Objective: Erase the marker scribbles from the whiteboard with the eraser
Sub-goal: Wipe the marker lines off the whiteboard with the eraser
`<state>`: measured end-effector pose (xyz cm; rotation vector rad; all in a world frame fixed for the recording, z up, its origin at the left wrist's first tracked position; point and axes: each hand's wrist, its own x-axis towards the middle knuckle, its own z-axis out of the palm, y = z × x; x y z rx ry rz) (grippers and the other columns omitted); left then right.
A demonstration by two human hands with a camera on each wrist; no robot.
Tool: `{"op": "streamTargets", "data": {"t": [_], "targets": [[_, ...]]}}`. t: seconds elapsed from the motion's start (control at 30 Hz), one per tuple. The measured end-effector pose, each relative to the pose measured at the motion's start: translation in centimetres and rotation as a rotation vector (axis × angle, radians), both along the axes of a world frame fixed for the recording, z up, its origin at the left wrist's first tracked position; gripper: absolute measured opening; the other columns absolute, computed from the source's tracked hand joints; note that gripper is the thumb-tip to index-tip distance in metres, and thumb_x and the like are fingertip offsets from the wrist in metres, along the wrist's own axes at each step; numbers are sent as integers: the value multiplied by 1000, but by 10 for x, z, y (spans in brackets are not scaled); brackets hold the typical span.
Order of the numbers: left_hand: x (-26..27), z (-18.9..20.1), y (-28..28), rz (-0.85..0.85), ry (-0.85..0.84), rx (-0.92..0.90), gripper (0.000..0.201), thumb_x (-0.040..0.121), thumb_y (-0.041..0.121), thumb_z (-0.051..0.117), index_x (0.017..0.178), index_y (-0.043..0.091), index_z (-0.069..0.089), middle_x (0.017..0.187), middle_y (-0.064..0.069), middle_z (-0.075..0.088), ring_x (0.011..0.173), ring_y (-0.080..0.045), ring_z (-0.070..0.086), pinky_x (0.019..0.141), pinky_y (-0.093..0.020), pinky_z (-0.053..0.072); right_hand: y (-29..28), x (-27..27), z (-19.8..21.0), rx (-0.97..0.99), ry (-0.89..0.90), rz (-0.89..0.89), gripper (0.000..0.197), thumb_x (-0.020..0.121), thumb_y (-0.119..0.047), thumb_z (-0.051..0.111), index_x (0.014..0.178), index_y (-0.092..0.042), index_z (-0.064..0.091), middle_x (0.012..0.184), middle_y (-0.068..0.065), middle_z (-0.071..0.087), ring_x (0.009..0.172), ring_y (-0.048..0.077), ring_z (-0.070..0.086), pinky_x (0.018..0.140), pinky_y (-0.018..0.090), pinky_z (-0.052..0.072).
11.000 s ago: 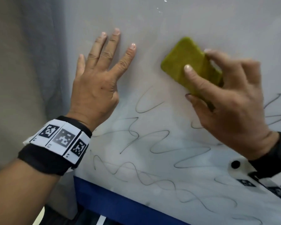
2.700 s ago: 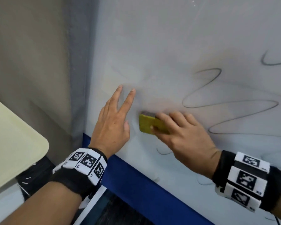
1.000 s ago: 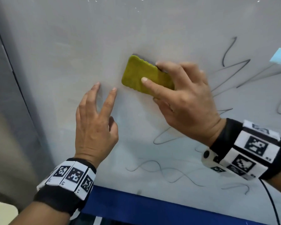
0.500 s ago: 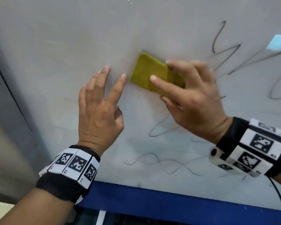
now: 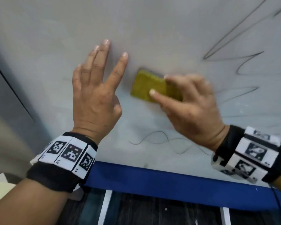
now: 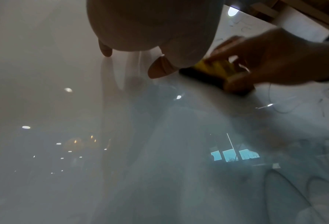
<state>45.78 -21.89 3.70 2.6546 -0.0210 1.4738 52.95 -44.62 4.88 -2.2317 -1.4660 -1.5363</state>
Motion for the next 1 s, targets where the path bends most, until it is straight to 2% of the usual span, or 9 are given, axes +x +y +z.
{"op": "streamTargets", "data": {"t": [0.07, 0.13, 0.3, 0.4, 0.53, 0.63, 0.77, 0.93, 1.0], "targets": [[-3, -21, -1, 23, 28, -16, 90, 68, -6, 47, 153, 21, 36, 160, -17, 25, 147, -34, 22, 110, -58, 31, 0, -3, -49, -149, 27, -16, 37, 88, -7, 68, 122, -23, 71, 124, 16, 66, 102, 35, 52, 81, 44, 45], [-6, -47, 0, 46, 54, -39, 91, 67, -7, 48, 153, 22, 35, 160, -17, 24, 146, -35, 22, 113, -55, 28, 0, -2, -70, -229, 47, -6, 36, 89, -7, 66, 122, -23, 71, 124, 14, 66, 104, 33, 49, 80, 43, 42], [-11, -98, 6, 58, 94, -109, 93, 63, -9, 47, 151, 19, 39, 154, -25, 29, 140, -43, 31, 112, -53, 31, 12, 0, -56, -73, -5, 14, 30, 94, -13, 64, 119, -27, 72, 124, 10, 66, 105, 31, 47, 83, 42, 42], [-11, -111, 5, 53, 97, -129, 92, 63, -10, 45, 151, 18, 40, 152, -26, 30, 139, -44, 32, 113, -52, 30, 19, -2, -76, -5, -4, 3, 29, 94, -12, 64, 118, -26, 73, 123, 12, 67, 104, 30, 48, 83, 42, 43], [-13, -120, 6, 38, 116, -149, 91, 66, -9, 43, 152, 18, 38, 152, -26, 29, 139, -44, 31, 111, -54, 32, 15, -8, -148, -353, 41, 32, 37, 101, -8, 43, 126, -20, 67, 127, 14, 64, 103, 34, 49, 81, 43, 39], [-14, -120, 6, 36, 124, -153, 91, 67, -10, 43, 153, 20, 36, 154, -24, 27, 139, -43, 30, 110, -53, 34, 9, -7, -172, -529, 67, 14, 41, 102, -8, 32, 127, -17, 64, 127, 13, 62, 100, 34, 49, 80, 44, 38], [-15, -119, 6, 33, 144, -153, 89, 68, -9, 43, 152, 20, 37, 154, -24, 29, 139, -42, 31, 109, -53, 35, 11, -4, -154, -555, 48, 42, 37, 102, -10, 39, 127, -19, 65, 126, 12, 61, 99, 33, 50, 78, 42, 39], [-17, -101, 5, -5, 117, -155, 84, 69, -7, 44, 148, 18, 44, 152, -25, 32, 136, -41, 34, 105, -55, 39, 13, 1, -78, -234, 13, 42, 34, 94, -10, 61, 123, -24, 70, 127, 12, 65, 105, 33, 50, 83, 43, 39], [-12, -86, 4, -25, 74, -155, 82, 69, -7, 44, 147, 16, 46, 151, -25, 33, 136, -42, 34, 106, -55, 38, 6, 2, -69, -148, 3, 23, 35, 91, -10, 65, 122, -25, 71, 127, 12, 65, 105, 33, 50, 84, 43, 40]]}}
